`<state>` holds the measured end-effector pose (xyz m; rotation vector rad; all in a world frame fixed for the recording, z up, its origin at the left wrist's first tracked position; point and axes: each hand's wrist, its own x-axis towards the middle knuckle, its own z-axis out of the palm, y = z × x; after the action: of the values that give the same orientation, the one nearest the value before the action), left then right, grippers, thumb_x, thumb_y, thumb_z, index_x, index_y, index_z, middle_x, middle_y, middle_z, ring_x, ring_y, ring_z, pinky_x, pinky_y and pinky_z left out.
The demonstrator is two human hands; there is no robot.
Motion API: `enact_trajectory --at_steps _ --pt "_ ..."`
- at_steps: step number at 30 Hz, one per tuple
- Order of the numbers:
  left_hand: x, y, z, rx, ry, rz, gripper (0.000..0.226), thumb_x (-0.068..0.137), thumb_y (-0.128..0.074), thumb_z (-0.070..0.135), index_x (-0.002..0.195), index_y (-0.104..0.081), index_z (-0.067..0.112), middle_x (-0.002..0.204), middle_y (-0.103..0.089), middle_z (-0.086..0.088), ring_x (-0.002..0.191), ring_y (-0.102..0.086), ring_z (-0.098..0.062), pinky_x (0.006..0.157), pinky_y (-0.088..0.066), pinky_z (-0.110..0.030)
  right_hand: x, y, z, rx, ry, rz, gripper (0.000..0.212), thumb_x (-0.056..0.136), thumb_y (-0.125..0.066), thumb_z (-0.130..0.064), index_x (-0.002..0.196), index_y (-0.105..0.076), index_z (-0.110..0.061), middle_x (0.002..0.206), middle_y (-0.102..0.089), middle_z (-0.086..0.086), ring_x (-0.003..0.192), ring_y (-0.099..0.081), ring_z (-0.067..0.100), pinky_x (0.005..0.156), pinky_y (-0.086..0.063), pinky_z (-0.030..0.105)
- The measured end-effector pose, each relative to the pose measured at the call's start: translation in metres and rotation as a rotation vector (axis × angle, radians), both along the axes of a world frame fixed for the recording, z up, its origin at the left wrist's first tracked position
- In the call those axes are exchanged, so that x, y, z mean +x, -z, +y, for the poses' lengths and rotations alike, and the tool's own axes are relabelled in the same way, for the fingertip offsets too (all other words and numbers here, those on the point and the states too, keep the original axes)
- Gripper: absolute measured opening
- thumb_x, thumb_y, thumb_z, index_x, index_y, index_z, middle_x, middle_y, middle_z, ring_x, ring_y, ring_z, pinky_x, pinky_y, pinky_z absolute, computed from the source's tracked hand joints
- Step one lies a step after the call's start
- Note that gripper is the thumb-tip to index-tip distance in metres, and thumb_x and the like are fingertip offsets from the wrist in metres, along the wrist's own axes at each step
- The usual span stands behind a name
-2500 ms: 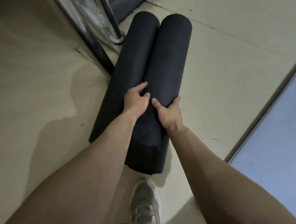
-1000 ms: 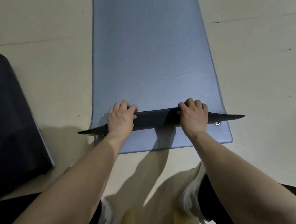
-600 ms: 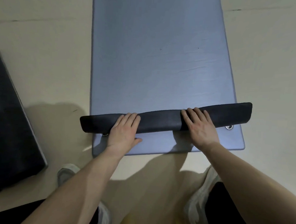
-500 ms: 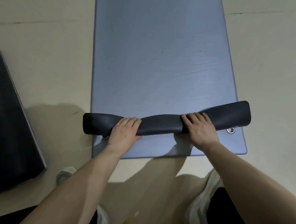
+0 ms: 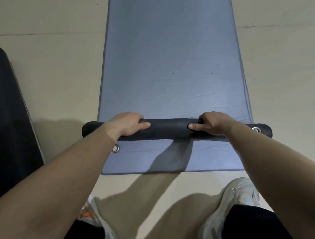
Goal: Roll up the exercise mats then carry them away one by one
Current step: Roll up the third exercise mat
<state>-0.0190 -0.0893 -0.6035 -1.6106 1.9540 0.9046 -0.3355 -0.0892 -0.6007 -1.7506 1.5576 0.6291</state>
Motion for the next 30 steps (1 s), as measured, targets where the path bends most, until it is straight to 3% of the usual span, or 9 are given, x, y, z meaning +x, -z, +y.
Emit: enact_trajectory --at_steps 3,8,11,14,18,22,26,28,30 --pt "-0.011 0.021 -0.021 -0.12 -0.092 -0.052 0.049 0.097 -0.046 0.065 0.126 -0.062 0.028 0.13 -0.064 -0.004 0.121 -0.057 -0.03 0.093 -0.04 -0.04 -0.005 0.015 -0.017 -0.046 0.067 0.015 0.063 0.083 -0.05 -0.087 0.084 -0.056 -0.024 0.093 -0.064 0.002 0.089 -0.059 0.027 0.075 -0.042 0.039" --pt "-0.025 0.046 -0.033 -0.466 -0.203 -0.091 0.039 0.088 -0.059 0.066 0.111 -0.062 0.034 0.121 -0.06 0.0 0.121 -0.049 -0.026 0.098 -0.03 -0.041 0.015 0.038 0.026 -0.816 -0.049 -0.032 0.051 0.092 -0.051 -0.061 0.105 -0.068 -0.014 0.106 -0.065 0.013 0.097 -0.061 0.04 0.091 -0.046 0.048" --pt "-0.029 0.051 -0.031 -0.61 -0.208 -0.045 0.033 0.085 -0.067 0.061 0.099 -0.066 0.03 0.109 -0.059 0.0 0.112 -0.05 -0.027 0.093 -0.031 -0.041 0.012 0.063 0.065 -0.739 -0.213 0.014 0.098 0.078 -0.064 -0.072 0.15 -0.05 -0.007 0.15 -0.048 0.026 0.136 -0.046 0.049 0.117 -0.032 0.059" --pt "-0.031 0.056 -0.008 -0.871 -0.115 0.099 0.043 0.088 -0.063 0.061 0.1 -0.072 0.021 0.1 -0.065 -0.003 0.097 -0.058 -0.03 0.088 -0.039 -0.045 -0.003 0.073 0.037 -0.668 -0.303 0.021 0.118 0.069 -0.08 -0.072 0.159 -0.033 -0.012 0.156 -0.044 0.021 0.145 -0.041 0.042 0.122 -0.02 0.049" --pt "-0.016 0.064 0.014 -0.647 0.234 -0.094 0.107 0.065 -0.064 0.082 0.15 -0.041 0.021 0.144 -0.051 -0.007 0.132 -0.046 -0.031 0.115 -0.028 -0.05 0.001 0.059 -0.012 -0.506 -0.31 -0.033 0.114 0.067 -0.071 -0.083 0.155 -0.032 -0.023 0.147 -0.049 0.006 0.134 -0.047 0.031 0.119 -0.03 0.045" --pt "-0.017 0.041 -0.011 -0.536 0.208 -0.039 0.09 0.07 -0.074 0.065 0.147 -0.041 0.032 0.135 -0.058 0.001 0.121 -0.055 -0.026 0.105 -0.035 -0.041 0.008 0.041 -0.025 -0.39 -0.22 -0.055 0.095 0.07 -0.078 -0.065 0.15 -0.039 -0.032 0.138 -0.054 0.004 0.124 -0.053 0.032 0.112 -0.038 0.042" --pt "-0.018 0.011 -0.006 -0.242 0.186 -0.008 0.082 0.068 -0.076 0.057 0.141 -0.042 0.041 0.122 -0.063 0.007 0.108 -0.061 -0.024 0.087 -0.047 -0.038 0.014 0.016 -0.011 -0.135 -0.128 -0.112 0.085 0.07 -0.085 -0.052 0.145 -0.047 -0.039 0.126 -0.061 -0.002 0.116 -0.059 0.026 0.098 -0.049 0.039" --pt "-0.018 0.006 0.007 -0.066 0.176 -0.008 0.085 0.065 -0.081 0.056 0.14 -0.043 0.044 0.12 -0.065 0.01 0.103 -0.06 -0.021 0.081 -0.048 -0.036 0.013 0.009 0.012 -0.054 -0.127 -0.106 0.088 0.07 -0.086 -0.055 0.146 -0.047 -0.037 0.131 -0.063 -0.005 0.121 -0.059 0.024 0.105 -0.045 0.04" --pt "-0.021 0.008 0.011 0.075 0.15 0.025 0.088 0.063 -0.086 0.057 0.139 -0.044 0.046 0.12 -0.065 0.011 0.099 -0.057 -0.018 0.08 -0.046 -0.035 0.012 0.006 0.044 -0.102 -0.128 -0.03 0.097 0.077 -0.078 -0.065 0.156 -0.033 -0.032 0.149 -0.053 0.0 0.138 -0.048 0.028 0.12 -0.027 0.053"
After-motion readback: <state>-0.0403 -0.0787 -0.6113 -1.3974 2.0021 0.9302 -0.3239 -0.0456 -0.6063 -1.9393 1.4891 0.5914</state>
